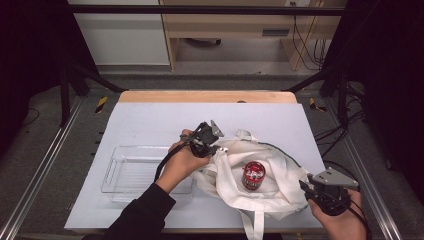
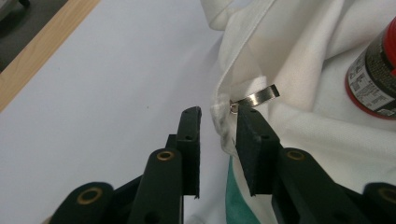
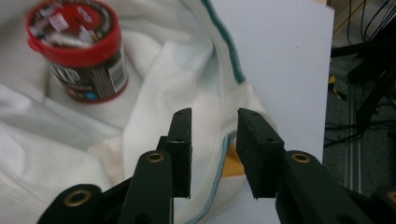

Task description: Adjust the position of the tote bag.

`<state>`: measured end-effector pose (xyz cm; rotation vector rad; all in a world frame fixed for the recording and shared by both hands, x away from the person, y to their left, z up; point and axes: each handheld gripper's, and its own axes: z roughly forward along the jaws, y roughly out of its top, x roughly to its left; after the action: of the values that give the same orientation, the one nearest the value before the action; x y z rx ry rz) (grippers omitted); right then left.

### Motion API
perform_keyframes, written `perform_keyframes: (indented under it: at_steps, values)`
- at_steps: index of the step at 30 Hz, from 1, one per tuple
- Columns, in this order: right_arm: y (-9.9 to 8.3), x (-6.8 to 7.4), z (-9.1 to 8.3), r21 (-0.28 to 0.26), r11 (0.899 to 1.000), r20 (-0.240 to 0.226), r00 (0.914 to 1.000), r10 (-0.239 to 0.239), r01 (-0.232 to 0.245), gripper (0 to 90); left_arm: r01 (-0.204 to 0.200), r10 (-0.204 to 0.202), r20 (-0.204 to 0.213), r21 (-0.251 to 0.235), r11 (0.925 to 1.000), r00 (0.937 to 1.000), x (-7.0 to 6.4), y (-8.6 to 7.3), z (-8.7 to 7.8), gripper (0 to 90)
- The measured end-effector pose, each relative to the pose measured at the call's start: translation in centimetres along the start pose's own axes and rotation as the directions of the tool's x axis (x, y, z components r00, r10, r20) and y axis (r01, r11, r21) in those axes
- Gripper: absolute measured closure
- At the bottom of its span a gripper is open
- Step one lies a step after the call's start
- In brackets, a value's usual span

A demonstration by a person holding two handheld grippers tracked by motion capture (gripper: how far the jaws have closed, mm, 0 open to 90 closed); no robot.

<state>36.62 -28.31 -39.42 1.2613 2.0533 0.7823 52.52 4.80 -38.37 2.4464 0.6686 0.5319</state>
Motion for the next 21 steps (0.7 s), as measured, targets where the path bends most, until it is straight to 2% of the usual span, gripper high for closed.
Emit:
perform_keyframes:
  at_steps: [5, 8, 12, 15, 18, 19, 21]
  values:
    - [2.0, 0.2, -1.0, -0.031, 0.999, -0.013, 0.9996, -0.025, 0.025, 61.8, 0.027, -0.027, 0.005, -0.057, 0.9980, 0.9996, 0.2, 0.1, -1.4, 64.2]
    - [3.6, 0.5, -1.1, -0.043, 0.998, -0.026, 0.9985, -0.047, 0.046, 55.7, 0.043, -0.043, 0.002, -0.088, 0.9952, 0.9991, 0.6, 0.2, -2.4, 59.1]
    - [5.7, 1.3, -1.0, -0.052, 0.994, -0.045, 0.9940, -0.100, 0.097, 49.3, 0.046, -0.047, -0.007, -0.144, 0.9885, 0.9988, 0.9, 0.1, -3.9, 51.1]
    - [7.8, 1.9, -1.1, -0.065, 0.991, -0.033, 0.9920, -0.122, 0.120, 44.2, 0.054, -0.057, -0.011, -0.169, 0.9841, 0.9983, 1.1, -0.3, -5.0, 44.6]
    - [9.8, 2.4, -0.8, -0.064, 0.988, -0.047, 0.9884, -0.144, 0.141, 36.2, 0.071, -0.077, -0.022, -0.204, 0.9764, 0.9968, 1.6, -0.9, -6.2, 41.3]
    - [10.5, 2.7, -0.4, -0.046, 0.988, -0.057, 0.9870, -0.150, 0.147, 34.3, 0.091, -0.098, -0.019, -0.222, 0.9707, 0.9950, 1.7, -1.2, -6.4, 39.8]
    - [11.3, 3.3, 0.4, -0.018, 0.988, -0.070, 0.9853, -0.156, 0.155, 31.4, 0.109, -0.117, -0.019, -0.239, 0.9648, 0.9929, 2.1, -1.7, -7.0, 37.6]
